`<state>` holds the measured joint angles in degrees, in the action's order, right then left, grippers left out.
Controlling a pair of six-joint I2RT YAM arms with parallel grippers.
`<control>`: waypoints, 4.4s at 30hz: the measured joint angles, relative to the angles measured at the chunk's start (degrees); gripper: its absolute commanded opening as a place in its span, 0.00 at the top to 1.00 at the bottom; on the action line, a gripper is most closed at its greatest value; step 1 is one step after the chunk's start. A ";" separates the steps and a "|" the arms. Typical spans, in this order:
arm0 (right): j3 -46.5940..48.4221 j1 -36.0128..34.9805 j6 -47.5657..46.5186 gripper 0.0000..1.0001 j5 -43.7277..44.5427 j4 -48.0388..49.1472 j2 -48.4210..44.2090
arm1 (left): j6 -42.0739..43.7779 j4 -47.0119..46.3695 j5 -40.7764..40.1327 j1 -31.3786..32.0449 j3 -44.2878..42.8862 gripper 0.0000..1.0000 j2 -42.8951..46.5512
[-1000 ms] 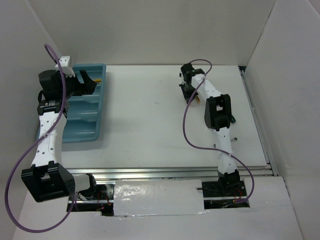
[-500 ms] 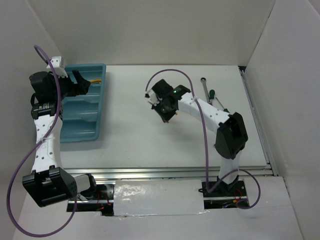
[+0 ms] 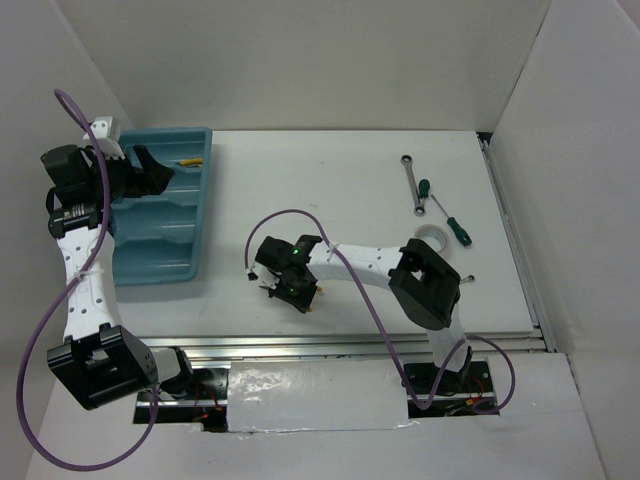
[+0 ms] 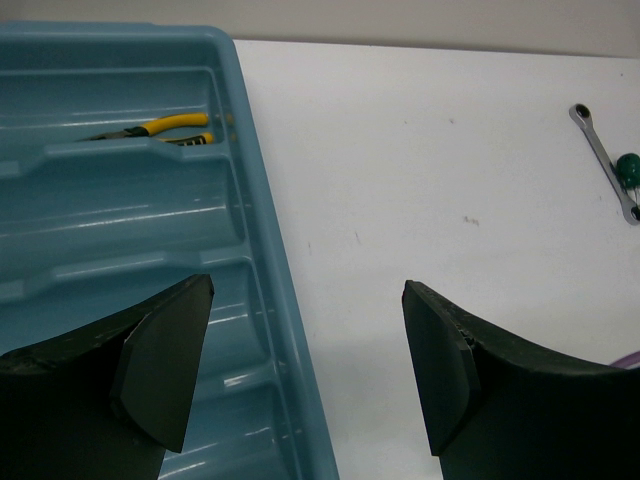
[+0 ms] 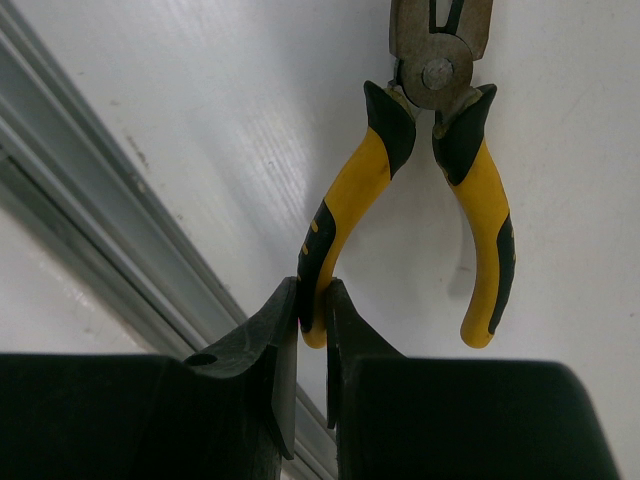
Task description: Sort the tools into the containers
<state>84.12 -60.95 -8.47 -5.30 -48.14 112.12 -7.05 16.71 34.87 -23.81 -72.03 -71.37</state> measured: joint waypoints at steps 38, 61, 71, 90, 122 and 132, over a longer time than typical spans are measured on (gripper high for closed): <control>-25.70 55.45 3.72 0.18 -17.07 2.75 -48.92 | 65.75 30.91 -1.40 61.09 15.50 0.35 -9.27; -24.98 57.07 3.69 0.18 -22.67 2.71 -45.70 | 71.58 15.26 -11.91 69.51 16.06 0.55 -22.62; -24.96 56.52 3.67 0.18 -22.80 2.71 -45.13 | 70.49 7.76 -16.02 70.31 18.97 0.57 -21.31; -24.85 55.56 3.45 0.18 -23.04 2.69 -45.13 | 60.22 7.30 -18.62 70.36 17.40 0.42 -17.97; -24.63 55.01 2.99 0.18 -23.23 2.69 -43.32 | 35.01 6.95 -24.09 70.60 15.47 0.41 -25.64; -24.63 54.82 2.82 0.18 -23.23 2.69 -43.32 | 34.14 6.73 -23.71 70.62 14.75 0.95 -26.18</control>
<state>59.48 -6.13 -5.65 -28.53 -45.45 68.79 27.09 23.44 11.16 46.81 -57.28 -97.56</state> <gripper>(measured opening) 0.823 0.222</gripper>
